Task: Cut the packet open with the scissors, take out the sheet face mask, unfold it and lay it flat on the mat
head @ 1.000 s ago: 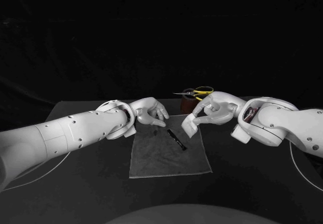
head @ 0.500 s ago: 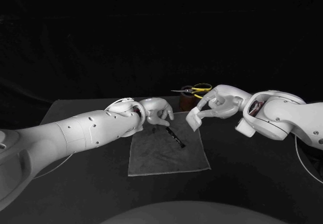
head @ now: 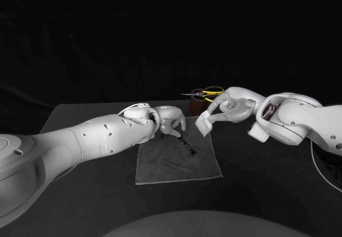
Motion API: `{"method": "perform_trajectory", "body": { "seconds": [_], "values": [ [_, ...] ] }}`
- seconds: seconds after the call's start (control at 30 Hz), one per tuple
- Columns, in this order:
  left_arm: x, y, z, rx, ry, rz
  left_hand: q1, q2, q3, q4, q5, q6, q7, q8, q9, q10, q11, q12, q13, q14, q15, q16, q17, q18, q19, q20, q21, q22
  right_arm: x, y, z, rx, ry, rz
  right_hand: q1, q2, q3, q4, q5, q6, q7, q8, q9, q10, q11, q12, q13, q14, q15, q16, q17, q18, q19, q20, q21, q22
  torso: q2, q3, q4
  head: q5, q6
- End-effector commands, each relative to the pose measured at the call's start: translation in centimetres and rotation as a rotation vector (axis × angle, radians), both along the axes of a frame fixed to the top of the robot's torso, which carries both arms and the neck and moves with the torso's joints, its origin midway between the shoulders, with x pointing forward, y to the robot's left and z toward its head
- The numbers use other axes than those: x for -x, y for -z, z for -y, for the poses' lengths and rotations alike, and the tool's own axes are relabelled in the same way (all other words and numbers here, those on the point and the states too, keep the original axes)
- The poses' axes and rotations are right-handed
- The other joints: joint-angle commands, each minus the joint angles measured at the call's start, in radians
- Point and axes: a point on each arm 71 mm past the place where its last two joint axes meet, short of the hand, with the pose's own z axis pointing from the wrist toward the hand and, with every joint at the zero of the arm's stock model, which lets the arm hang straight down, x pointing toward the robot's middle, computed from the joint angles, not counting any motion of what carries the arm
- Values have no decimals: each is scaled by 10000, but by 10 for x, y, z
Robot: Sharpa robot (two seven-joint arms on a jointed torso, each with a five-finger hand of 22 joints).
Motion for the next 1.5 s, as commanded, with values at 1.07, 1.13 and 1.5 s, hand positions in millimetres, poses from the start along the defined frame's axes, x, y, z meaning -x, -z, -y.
{"method": "perform_trajectory", "body": {
  "seconds": [1.07,1.13,1.5],
  "values": [
    [-3,25,0,-1344,-226,-623,-190,186,141,-196,-37,-591,177,-679,-185,679,100,492,1095,429,83,165,851,-311,564,8,486,818,-4,-2,-10,-42,-102,42,25,104,59,-11,26,59,-20,54,292,310,-36,10,1192,928,-68,25,2152,35,-67,1,-42,705,-13,0,2,-23,-158],
    [-3,26,-1,-1379,-254,-660,-184,201,158,-207,-36,-574,181,-681,-183,672,104,488,1078,440,85,167,870,-317,590,9,505,851,-4,-2,-10,-48,-109,38,25,104,59,-11,26,59,-20,54,292,310,-36,10,1192,928,-68,25,2152,35,-67,1,-42,705,-12,4,1,-21,-163],
    [-2,32,-2,-1363,-311,-677,-53,436,676,-438,-36,408,85,-360,-34,937,29,498,1303,623,33,196,1207,-382,877,-12,735,1234,-4,-2,-11,-60,-102,38,9,112,64,-23,26,41,-20,87,313,308,-36,-2,1187,927,-68,22,2148,36,-70,3,-47,707,-24,0,11,-60,-212]
  ]
}}
